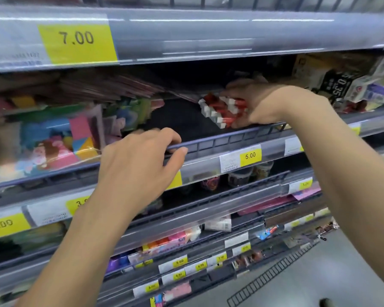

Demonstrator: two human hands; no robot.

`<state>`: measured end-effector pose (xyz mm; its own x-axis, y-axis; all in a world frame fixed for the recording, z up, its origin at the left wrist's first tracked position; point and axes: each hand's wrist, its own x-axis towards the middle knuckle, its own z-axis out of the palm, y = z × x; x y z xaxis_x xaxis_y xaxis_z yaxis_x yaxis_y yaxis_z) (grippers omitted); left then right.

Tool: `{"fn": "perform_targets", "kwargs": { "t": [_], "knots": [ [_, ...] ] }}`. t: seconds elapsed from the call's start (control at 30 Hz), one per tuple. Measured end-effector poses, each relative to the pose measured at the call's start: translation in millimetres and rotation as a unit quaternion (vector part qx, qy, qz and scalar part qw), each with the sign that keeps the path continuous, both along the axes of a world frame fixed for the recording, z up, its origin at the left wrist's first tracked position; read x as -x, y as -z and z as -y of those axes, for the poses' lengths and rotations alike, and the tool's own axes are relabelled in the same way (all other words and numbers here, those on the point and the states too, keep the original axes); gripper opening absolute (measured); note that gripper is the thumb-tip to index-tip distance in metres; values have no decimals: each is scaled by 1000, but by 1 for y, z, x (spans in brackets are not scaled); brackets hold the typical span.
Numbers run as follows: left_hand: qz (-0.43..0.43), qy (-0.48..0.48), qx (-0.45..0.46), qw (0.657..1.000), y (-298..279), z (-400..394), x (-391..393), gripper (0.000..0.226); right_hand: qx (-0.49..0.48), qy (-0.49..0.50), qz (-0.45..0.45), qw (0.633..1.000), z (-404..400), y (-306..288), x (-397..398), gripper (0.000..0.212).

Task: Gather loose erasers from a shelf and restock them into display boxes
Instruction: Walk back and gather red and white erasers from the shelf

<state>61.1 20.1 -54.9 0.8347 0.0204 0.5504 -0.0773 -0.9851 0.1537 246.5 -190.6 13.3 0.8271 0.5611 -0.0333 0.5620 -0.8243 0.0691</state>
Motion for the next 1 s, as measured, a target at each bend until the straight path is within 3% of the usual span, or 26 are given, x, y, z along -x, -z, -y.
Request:
{"fn": "perform_targets", "kwargs": {
  "t": [0.2, 0.43, 0.67, 0.9, 1.0],
  "knots": [
    [-18, -21, 17, 999, -1, 2, -3, 22, -32, -58, 38, 997, 9, 2, -14, 70],
    [-61, -28, 29, 997, -5, 3, -3, 21, -8, -60, 39, 997, 9, 2, -16, 71],
    [-104, -36, 31, 993, -11, 3, -4, 24, -39, -58, 9, 998, 15, -10, -18, 51],
    [-140, -6, 84, 987, -17, 0, -9, 36, -142, -80, 62, 985, 24, -13, -13, 38],
    [-127, 38, 168, 977, -20, 1, -19, 47, -302, -107, 44, 946, 25, 1, -3, 42]
  ]
}}
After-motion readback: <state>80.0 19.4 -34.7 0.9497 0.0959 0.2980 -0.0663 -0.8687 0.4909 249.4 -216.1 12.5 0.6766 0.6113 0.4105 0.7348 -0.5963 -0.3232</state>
